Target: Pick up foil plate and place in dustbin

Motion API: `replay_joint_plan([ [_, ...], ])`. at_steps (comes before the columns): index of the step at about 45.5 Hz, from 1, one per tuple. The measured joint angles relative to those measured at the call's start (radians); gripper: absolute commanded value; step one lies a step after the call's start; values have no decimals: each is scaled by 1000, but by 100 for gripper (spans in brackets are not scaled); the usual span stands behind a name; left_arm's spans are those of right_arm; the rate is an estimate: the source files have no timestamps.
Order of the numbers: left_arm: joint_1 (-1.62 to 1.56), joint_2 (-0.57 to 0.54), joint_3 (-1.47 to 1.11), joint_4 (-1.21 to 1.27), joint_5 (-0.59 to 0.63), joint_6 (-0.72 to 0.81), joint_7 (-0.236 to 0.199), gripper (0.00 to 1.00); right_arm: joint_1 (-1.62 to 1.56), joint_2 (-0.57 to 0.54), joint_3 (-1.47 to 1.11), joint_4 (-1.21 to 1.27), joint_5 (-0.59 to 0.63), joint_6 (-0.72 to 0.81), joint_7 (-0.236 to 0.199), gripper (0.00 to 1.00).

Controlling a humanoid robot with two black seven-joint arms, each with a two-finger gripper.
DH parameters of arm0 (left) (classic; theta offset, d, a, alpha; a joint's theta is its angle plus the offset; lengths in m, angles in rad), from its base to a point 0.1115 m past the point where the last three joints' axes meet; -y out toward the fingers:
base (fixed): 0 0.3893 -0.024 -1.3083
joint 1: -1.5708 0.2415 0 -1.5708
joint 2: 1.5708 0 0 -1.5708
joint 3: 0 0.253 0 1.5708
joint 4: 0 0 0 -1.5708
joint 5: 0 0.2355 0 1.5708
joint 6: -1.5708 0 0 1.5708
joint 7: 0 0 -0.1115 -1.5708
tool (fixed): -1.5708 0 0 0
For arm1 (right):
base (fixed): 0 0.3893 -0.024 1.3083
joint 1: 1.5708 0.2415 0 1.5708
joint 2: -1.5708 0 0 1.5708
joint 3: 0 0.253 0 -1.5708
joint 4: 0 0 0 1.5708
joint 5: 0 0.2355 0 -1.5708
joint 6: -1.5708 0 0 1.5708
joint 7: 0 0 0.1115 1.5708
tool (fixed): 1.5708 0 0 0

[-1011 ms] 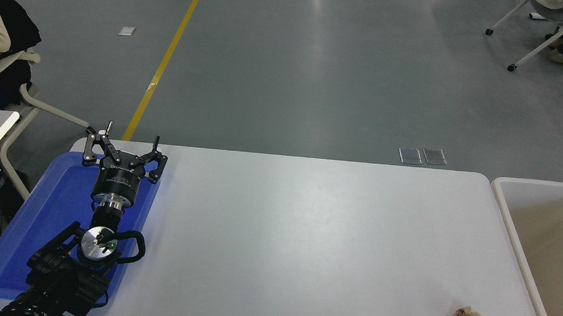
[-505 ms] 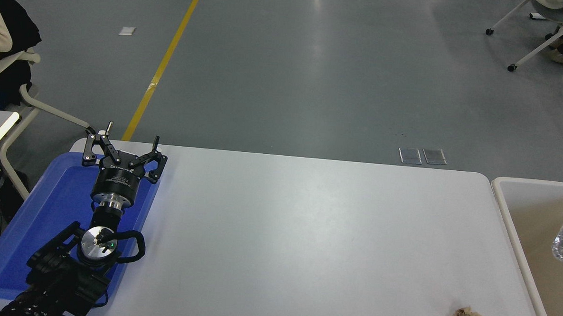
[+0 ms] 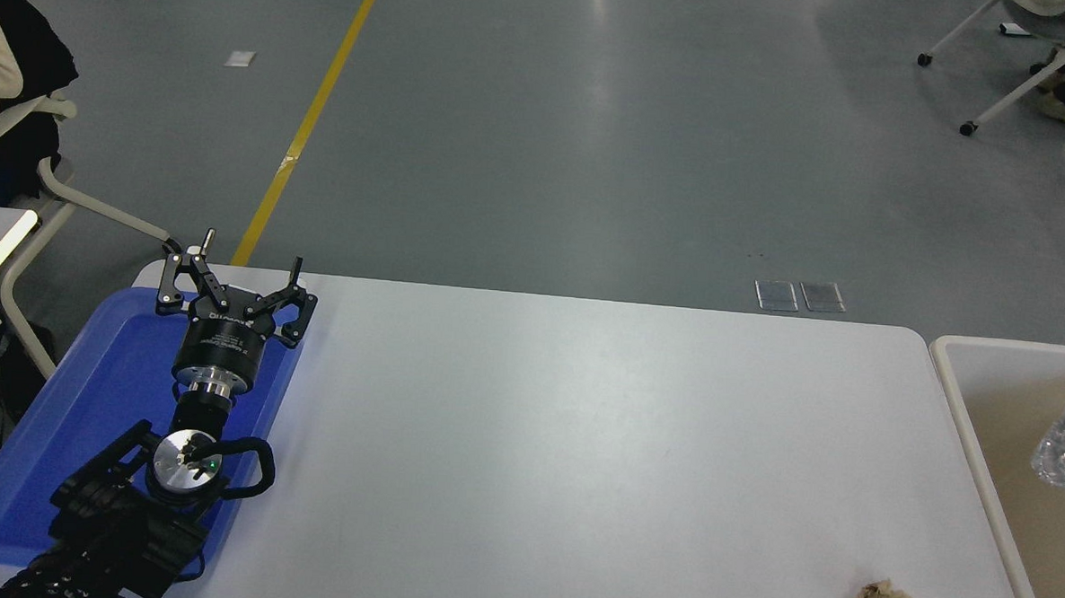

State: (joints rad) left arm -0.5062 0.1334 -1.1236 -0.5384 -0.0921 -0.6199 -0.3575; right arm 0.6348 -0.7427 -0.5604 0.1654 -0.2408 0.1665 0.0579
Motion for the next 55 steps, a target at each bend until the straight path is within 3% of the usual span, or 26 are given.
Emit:
replay_joint_plan([
  [15, 0, 0, 0, 0, 0, 0, 0, 100, -79, 69, 42, -50, 35, -114, -45, 0],
  [19, 0, 0, 0, 0, 0, 0, 0, 100, -88, 83, 47, -54, 38, -144, -49, 43],
  [22, 0, 0, 0, 0, 0, 0, 0, 100, -93, 90, 48, -55, 38, -163, -51, 69],
  [25, 0, 0, 0, 0, 0, 0, 0, 100, -98, 96, 49, -57, 40, -186, -53, 82],
  [43, 0, 0, 0, 0, 0, 0, 0, 100, -109, 110, 52, -58, 43, -305, -56, 90],
  [47, 0, 0, 0, 0, 0, 0, 0, 100, -107, 110, 52, -54, 43, -313, -56, 96],
  [55, 0, 0, 0, 0, 0, 0, 0, 100, -104, 111, 53, -50, 43, -323, -56, 96],
])
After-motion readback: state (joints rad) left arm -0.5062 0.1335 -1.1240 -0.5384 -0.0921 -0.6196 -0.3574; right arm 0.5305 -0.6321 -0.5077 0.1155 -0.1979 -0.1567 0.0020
